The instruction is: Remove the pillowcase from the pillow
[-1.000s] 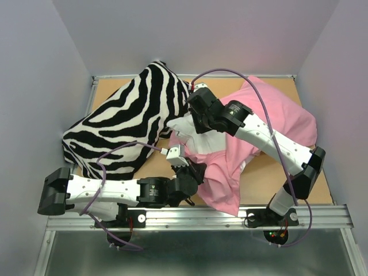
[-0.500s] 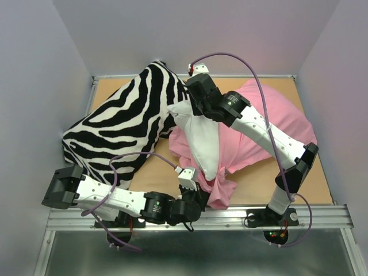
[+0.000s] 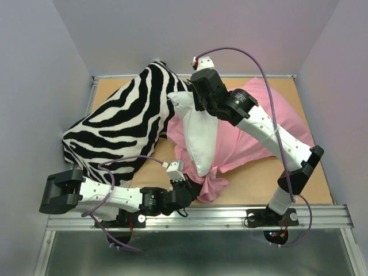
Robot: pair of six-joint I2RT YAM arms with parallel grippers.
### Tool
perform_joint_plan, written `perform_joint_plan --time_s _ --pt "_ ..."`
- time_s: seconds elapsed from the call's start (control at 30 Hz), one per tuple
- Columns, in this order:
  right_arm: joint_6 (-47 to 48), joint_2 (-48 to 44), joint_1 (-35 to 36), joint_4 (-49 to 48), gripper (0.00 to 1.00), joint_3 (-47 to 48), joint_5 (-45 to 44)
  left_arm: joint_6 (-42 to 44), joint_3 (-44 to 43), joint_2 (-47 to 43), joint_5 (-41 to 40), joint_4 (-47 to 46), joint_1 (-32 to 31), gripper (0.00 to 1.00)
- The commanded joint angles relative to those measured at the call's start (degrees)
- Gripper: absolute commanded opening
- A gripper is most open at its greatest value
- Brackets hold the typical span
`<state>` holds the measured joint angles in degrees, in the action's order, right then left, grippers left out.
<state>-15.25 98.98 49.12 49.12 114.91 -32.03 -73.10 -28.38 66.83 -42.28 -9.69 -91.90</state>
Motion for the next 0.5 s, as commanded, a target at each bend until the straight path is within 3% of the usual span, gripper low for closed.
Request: perform_joint_plan --time_s 0.0,0.1,0.23,0.47 --pt "-1.3 -11.7 -1.8 -17.2 0.01 3.8 -7.2 5.8 5.0 -0.7 15.3 -10.5 7.8 0.0" --pt "-2.4 -14.6 -1.9 -17.0 0.0 2.5 -6.4 12.7 1.8 0.9 18.7 -12.5 15.0 0.0" --pt "-3.6 -18.8 -1.8 -16.1 0.01 3.2 -4.6 17.5 -2.2 10.0 26.7 -17.9 23.4 0.0" --pt "-4.6 -18.6 -1.8 -14.4 0.01 2.4 -2.2 23.4 -11.8 22.5 36.7 -24.0 26.1 0.0"
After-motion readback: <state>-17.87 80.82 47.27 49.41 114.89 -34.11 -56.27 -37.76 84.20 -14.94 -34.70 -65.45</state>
